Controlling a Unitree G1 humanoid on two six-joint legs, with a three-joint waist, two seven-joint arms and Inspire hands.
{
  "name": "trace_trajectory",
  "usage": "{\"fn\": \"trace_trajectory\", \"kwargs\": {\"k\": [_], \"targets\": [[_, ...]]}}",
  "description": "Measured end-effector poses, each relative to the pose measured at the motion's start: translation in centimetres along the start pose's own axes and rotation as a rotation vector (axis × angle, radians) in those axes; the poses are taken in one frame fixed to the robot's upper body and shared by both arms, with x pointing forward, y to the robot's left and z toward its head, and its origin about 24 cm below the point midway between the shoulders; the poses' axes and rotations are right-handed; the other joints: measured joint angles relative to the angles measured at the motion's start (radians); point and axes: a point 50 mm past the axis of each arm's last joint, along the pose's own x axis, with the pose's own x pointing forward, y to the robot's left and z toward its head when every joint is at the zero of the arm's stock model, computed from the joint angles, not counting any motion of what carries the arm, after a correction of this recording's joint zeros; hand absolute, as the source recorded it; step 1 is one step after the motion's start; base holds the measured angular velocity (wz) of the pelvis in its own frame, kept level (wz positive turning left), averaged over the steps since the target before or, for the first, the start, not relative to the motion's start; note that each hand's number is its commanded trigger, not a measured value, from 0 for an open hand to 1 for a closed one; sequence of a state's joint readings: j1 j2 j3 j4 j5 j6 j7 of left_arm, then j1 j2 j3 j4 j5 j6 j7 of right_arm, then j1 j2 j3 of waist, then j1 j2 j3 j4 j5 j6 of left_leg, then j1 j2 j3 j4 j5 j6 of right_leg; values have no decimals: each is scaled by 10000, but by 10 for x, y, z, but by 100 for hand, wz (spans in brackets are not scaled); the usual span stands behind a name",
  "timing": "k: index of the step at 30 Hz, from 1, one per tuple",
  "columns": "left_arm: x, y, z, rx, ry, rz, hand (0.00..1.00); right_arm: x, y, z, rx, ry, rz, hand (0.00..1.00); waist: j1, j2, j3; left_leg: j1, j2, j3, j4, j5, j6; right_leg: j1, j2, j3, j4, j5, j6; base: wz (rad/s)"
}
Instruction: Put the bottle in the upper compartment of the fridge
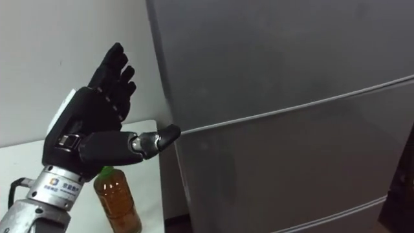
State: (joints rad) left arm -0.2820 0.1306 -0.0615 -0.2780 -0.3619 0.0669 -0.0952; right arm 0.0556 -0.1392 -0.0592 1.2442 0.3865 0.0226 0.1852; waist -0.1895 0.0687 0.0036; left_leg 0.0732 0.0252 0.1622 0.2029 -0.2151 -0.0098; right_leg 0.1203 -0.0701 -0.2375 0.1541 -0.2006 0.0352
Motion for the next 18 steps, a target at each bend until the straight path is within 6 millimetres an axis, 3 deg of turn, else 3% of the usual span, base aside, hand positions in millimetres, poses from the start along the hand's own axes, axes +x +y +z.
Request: {"fn": "trace_trajectory", "kwargs": {"k": [10,18], "targets": [[1,-16,-1,-351,32,-1170,0,1,2,4,-195,-9,95,0,-267,18,50,-17,-1,-11,31,0,1,-7,-9,-68,14,0,1,2],[1,-19,-1,-329,51,-1329,0,1,3,5,-343,53,106,0,-251,17,49,-114,0,-31,165,0,1,4,-13,-139,-9,0,3,4]]}}
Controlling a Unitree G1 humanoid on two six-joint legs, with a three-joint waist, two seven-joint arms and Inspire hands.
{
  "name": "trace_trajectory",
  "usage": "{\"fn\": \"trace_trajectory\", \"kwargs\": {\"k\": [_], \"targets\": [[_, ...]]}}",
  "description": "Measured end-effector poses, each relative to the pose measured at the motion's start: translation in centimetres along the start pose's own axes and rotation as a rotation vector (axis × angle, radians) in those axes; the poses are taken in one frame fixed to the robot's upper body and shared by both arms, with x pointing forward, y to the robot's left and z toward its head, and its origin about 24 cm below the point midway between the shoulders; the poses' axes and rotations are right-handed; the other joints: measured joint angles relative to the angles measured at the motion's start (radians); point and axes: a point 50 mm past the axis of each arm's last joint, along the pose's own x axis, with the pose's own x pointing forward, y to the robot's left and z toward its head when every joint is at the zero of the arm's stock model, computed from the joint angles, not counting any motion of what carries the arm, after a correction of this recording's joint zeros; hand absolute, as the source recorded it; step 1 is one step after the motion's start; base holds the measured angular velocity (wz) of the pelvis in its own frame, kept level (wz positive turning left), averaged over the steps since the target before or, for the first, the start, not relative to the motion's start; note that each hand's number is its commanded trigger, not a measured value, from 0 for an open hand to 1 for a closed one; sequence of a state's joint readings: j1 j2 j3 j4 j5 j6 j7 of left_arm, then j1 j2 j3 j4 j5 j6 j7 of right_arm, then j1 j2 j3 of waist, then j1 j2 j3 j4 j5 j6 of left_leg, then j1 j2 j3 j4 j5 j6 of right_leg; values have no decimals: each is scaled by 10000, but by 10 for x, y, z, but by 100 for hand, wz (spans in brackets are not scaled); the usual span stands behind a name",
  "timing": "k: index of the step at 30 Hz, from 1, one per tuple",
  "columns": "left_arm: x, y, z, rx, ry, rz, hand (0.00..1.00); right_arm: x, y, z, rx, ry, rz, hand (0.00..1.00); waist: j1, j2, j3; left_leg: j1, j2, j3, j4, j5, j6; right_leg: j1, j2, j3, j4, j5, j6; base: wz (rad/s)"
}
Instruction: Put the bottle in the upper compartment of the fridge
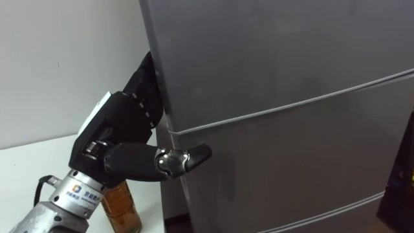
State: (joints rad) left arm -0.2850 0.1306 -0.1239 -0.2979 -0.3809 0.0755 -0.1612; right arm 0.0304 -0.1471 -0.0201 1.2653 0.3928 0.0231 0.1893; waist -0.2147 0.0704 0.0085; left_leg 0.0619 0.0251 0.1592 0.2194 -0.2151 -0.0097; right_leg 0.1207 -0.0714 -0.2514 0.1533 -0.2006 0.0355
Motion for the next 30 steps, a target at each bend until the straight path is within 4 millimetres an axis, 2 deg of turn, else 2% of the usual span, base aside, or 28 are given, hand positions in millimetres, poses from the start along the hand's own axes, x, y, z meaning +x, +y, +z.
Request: {"fn": "trace_trajectory", "kwargs": {"k": [4,5,7,8,12,13,20,24,30], "targets": [[0,0,0,-2,1,-4,0,0,0,1,-49,32,-10,0,0,-1,0,-7,1,1,17,0,0,7,-1,-10,-5,0,0,0],[0,0,0,0,4,-12,6,0,0,1,-89,51,-13,0,-3,-1,0,-10,1,1,19,0,0,5,-1,-10,-7,0,0,0],[0,-2,0,-17,4,-81,24,1,1,3,-309,92,-9,0,-3,-3,1,-43,0,-1,27,0,0,-6,-1,-41,-17,0,0,4],[0,-3,0,-17,-16,-100,46,1,1,4,-324,92,-6,0,-2,-3,1,-57,0,-3,32,0,0,-12,-1,-56,-20,0,0,7],[0,1,2,-32,-85,120,69,2,1,3,-316,182,-41,0,12,-14,8,-140,-3,-106,40,0,0,-36,-2,-188,-23,0,-1,9],[0,3,3,-1,-121,266,72,2,2,4,-320,210,-48,0,14,-19,12,-163,-7,-140,40,0,0,-42,-4,-233,-24,0,-1,10],[0,1,10,61,-487,220,69,2,3,5,-606,257,-1,0,64,-60,32,-165,-17,-239,36,0,0,5,-8,-274,-26,0,1,5],[0,-5,9,62,-420,-76,61,2,3,5,-660,275,-2,0,98,-70,36,-159,-23,-239,40,5,8,17,-12,-274,-20,4,5,1],[1,-11,9,-181,-447,-414,56,2,3,5,-514,266,2,0,95,-31,12,-148,-24,-220,59,23,37,28,-17,-270,-17,20,12,0]]}}
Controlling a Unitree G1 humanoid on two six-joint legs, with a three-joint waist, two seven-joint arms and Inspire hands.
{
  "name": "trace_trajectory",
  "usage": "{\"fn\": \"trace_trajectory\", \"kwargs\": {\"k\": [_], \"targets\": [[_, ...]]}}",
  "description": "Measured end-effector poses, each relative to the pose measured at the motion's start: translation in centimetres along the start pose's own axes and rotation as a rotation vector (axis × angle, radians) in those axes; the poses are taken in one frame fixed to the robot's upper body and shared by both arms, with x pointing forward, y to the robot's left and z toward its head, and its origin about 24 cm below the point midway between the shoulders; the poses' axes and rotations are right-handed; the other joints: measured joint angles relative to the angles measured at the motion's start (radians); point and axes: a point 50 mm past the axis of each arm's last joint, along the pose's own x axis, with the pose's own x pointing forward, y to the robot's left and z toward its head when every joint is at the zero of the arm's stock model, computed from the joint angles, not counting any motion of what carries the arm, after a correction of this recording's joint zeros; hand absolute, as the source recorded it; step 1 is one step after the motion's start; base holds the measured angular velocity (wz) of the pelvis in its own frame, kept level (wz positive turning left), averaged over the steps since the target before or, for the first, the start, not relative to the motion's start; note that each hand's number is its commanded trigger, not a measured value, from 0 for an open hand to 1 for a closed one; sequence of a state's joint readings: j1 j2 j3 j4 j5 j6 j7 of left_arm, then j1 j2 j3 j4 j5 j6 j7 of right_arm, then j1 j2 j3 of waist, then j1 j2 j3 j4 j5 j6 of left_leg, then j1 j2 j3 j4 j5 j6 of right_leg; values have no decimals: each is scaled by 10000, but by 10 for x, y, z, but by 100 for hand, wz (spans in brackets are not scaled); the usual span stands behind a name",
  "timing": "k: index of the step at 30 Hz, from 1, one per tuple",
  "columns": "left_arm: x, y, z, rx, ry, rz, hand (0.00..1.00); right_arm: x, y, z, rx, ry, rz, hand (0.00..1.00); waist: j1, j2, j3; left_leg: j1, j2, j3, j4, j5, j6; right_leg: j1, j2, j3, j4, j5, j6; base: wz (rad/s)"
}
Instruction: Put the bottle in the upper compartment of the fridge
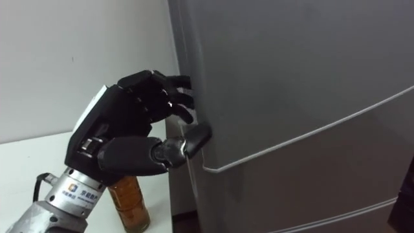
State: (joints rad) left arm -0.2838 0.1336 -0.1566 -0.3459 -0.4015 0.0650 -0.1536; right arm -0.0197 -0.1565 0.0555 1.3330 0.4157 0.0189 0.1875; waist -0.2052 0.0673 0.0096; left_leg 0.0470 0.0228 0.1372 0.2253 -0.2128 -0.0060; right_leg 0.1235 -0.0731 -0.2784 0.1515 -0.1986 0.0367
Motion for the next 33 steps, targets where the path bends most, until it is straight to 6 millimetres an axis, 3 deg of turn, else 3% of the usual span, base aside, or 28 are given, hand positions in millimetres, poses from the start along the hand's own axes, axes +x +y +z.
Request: {"fn": "trace_trajectory", "kwargs": {"k": [7,10,12,33], "targets": [[1,-5,2,-45,-89,-430,48,0,0,-1,155,22,4,0,1,33,-18,5,-1,20,4,6,8,2,-1,21,10,17,1,0],[1,-6,2,-48,-106,-500,24,0,0,-1,158,20,2,0,-1,35,-7,6,0,24,4,6,8,2,-1,21,5,17,1,0],[1,-6,2,-52,-119,-517,0,0,0,-1,157,17,-2,0,-7,15,14,7,0,29,4,6,8,1,-1,9,1,17,1,0],[1,-11,5,-79,-262,-735,0,0,-1,0,174,-32,-15,0,-17,33,36,2,1,88,-8,6,8,-26,-2,50,-4,16,3,0]]}}
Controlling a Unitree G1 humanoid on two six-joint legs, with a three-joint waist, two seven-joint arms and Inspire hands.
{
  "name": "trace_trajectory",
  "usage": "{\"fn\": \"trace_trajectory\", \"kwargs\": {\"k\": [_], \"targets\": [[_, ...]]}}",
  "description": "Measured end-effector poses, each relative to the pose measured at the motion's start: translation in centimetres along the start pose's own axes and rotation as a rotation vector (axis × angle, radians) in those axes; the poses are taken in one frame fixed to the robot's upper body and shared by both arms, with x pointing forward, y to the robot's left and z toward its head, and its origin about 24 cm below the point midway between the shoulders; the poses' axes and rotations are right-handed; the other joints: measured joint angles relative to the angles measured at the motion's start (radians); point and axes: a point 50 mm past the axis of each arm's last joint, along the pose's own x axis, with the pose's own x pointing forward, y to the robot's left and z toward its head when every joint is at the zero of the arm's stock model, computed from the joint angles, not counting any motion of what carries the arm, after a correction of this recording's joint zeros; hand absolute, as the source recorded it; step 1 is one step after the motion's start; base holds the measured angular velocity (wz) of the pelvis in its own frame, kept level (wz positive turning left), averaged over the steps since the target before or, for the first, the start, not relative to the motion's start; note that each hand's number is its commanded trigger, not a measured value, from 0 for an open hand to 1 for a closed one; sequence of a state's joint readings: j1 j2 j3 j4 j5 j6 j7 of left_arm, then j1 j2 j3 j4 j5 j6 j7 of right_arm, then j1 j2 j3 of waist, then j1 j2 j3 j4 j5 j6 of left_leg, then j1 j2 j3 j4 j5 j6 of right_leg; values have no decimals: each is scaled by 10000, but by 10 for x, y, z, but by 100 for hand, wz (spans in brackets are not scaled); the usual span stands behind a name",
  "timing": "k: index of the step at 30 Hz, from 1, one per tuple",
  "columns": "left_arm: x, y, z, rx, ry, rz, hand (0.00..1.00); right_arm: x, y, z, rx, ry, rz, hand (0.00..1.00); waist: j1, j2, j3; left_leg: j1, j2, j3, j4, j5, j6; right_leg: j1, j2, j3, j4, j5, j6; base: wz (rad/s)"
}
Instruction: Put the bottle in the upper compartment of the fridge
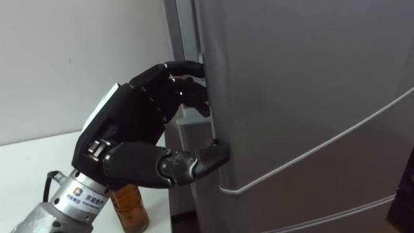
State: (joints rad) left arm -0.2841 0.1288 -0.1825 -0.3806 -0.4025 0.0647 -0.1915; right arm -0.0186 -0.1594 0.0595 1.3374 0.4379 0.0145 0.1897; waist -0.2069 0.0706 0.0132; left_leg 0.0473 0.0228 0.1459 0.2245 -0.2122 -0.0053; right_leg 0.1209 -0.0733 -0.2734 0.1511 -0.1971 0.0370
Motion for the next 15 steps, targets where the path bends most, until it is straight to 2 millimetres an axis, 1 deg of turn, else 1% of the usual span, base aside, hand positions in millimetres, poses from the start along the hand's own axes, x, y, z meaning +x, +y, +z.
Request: {"fn": "trace_trajectory", "kwargs": {"k": [11,15], "targets": [[1,-6,-1,-97,-21,-425,0,0,1,0,-53,17,106,0,-5,-64,-18,0,3,24,-4,0,0,-3,0,11,2,2,1,0],[1,-9,0,-117,-91,-802,0,0,1,0,0,-6,114,0,-7,-67,-30,-3,3,47,-1,0,0,-14,1,78,-1,3,2,-1]]}}
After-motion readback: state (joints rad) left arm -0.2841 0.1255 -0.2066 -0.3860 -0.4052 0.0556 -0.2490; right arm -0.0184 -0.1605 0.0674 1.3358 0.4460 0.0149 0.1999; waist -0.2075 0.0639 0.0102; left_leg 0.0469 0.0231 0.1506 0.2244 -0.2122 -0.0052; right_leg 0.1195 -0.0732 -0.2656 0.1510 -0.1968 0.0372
